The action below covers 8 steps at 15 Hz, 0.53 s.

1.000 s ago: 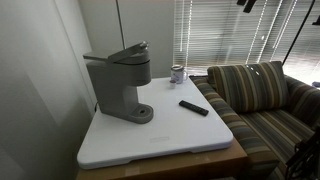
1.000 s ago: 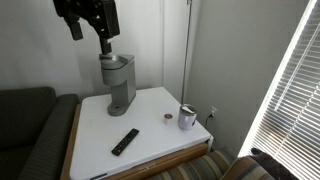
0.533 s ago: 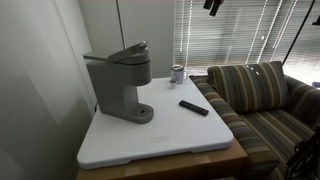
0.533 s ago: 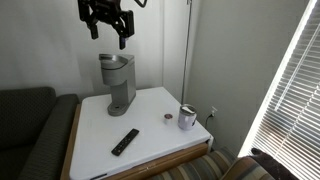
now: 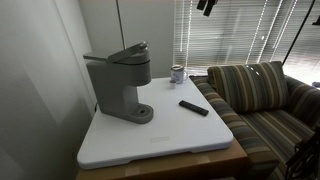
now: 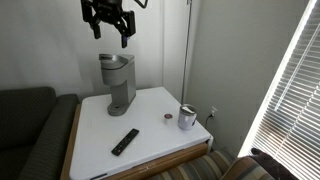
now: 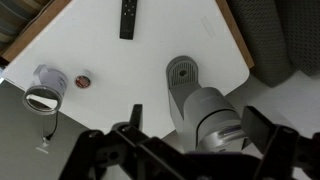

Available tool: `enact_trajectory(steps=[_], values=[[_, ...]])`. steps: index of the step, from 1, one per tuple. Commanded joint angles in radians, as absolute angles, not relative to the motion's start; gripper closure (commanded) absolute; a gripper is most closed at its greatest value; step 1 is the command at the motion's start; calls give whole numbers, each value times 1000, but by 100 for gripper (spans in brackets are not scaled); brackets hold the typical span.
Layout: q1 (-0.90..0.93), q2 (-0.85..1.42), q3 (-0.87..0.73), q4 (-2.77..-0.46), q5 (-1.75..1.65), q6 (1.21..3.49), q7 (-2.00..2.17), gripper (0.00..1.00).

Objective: Close the coffeemaker

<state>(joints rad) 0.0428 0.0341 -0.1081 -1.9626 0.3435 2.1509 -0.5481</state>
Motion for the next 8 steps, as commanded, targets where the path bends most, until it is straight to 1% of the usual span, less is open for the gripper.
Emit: enact_trajectory(steps=[1, 4, 5, 6, 7, 8], values=[[14, 161, -56, -1830, 380, 2163, -594, 0], [5, 294, -9, -1662, 375, 2136, -631, 0], [39, 342, -32, -1598, 365, 2120, -636, 0], [3, 382, 24, -1542, 344, 2115, -633, 0], [4, 420, 35, -1484, 322, 2107, -615, 0], [-1, 325, 40, -1622, 327, 2155, -592, 0]])
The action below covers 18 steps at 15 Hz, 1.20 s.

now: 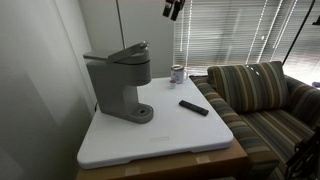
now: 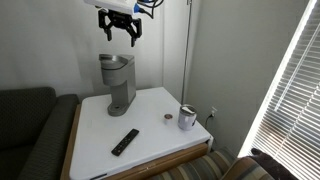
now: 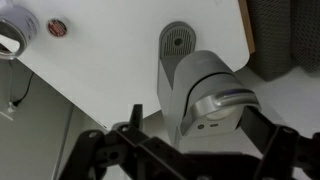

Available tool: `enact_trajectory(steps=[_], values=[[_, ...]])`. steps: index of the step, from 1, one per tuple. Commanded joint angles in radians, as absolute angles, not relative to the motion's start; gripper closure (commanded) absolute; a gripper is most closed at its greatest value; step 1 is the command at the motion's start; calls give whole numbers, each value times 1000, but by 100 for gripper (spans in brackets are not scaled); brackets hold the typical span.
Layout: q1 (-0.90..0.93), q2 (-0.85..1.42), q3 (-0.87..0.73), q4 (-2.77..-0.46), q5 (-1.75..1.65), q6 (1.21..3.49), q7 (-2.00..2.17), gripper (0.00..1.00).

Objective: Close the coffeemaker

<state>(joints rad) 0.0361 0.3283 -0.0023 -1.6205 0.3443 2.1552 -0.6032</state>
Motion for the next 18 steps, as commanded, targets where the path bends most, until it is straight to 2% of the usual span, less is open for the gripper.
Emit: enact_trajectory(steps=[1, 5, 11, 12, 13, 14, 18], values=[[-2, 364, 53, -1575, 320, 2154, -591, 0], [-8, 410, 69, -1513, 313, 2134, -601, 0], [26, 483, 106, -1282, 123, 1809, -637, 0], [36, 508, 112, -1225, 90, 1760, -640, 25], [47, 536, 116, -1169, 62, 1717, -640, 26], [63, 567, 117, -1113, 34, 1686, -626, 32], [110, 690, 118, -936, -17, 1608, -573, 60]])
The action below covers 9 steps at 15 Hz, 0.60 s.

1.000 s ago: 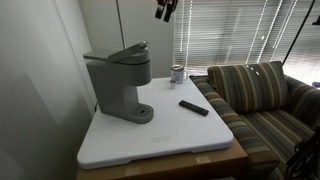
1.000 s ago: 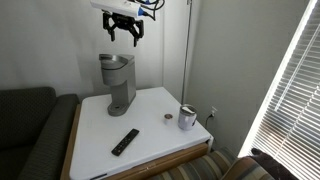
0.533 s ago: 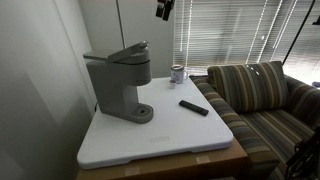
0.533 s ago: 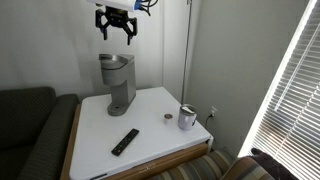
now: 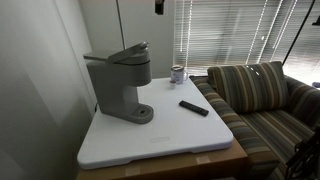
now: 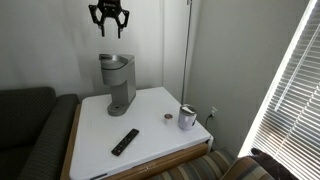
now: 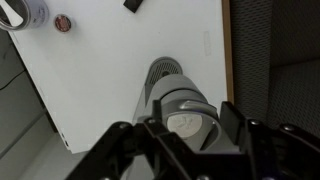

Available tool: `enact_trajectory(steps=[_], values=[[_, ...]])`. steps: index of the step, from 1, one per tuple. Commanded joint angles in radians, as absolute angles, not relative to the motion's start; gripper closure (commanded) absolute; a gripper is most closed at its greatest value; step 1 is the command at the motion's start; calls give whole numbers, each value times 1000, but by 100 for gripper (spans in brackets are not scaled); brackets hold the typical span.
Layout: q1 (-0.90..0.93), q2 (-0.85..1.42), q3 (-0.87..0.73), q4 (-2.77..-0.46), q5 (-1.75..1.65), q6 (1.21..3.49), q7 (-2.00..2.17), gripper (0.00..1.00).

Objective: Close the coffeemaker

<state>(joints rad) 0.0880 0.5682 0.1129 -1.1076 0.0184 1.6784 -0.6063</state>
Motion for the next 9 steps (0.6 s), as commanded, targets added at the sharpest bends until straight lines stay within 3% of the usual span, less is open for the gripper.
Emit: enact_trajectory(steps=[1, 5, 9], values=[[120, 720, 117, -899, -20, 1594, -545, 68], [160, 823, 105, -766, -17, 1516, -355, 95], [181, 877, 102, -678, -1, 1455, -240, 100]])
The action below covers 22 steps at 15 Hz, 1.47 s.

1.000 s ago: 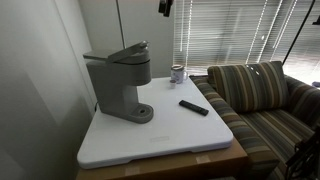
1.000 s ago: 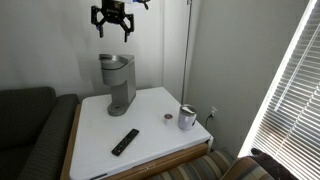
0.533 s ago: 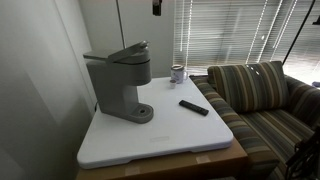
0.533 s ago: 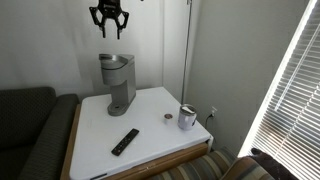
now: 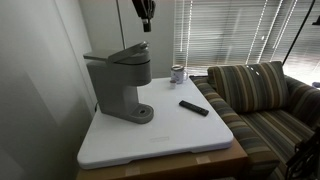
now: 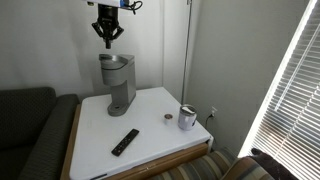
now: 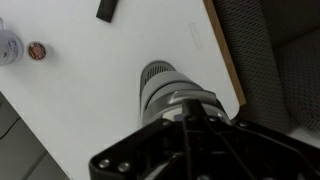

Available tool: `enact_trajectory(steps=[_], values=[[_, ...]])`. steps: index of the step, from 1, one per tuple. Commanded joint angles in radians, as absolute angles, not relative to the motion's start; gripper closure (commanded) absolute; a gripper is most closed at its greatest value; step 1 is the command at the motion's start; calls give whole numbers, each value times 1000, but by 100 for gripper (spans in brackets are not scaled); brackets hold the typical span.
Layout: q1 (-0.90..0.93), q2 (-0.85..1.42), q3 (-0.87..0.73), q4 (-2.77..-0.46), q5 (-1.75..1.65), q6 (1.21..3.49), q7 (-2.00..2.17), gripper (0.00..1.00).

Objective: Close the coffeemaker

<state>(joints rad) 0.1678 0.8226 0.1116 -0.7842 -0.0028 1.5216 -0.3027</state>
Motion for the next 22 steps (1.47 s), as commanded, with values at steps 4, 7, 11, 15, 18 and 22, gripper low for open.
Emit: enact_trajectory(steps=[4, 7, 11, 15, 18, 22], values=[[191, 897, 103, -638, -4, 1447, -183, 100], [195, 909, 103, -630, -8, 1459, -167, 100], [194, 933, 107, -636, -6, 1471, -176, 100], [192, 969, 107, -637, -6, 1468, -182, 100], [186, 977, 109, -641, 0, 1465, -178, 100], [183, 990, 103, -659, -5, 1482, -172, 100]])
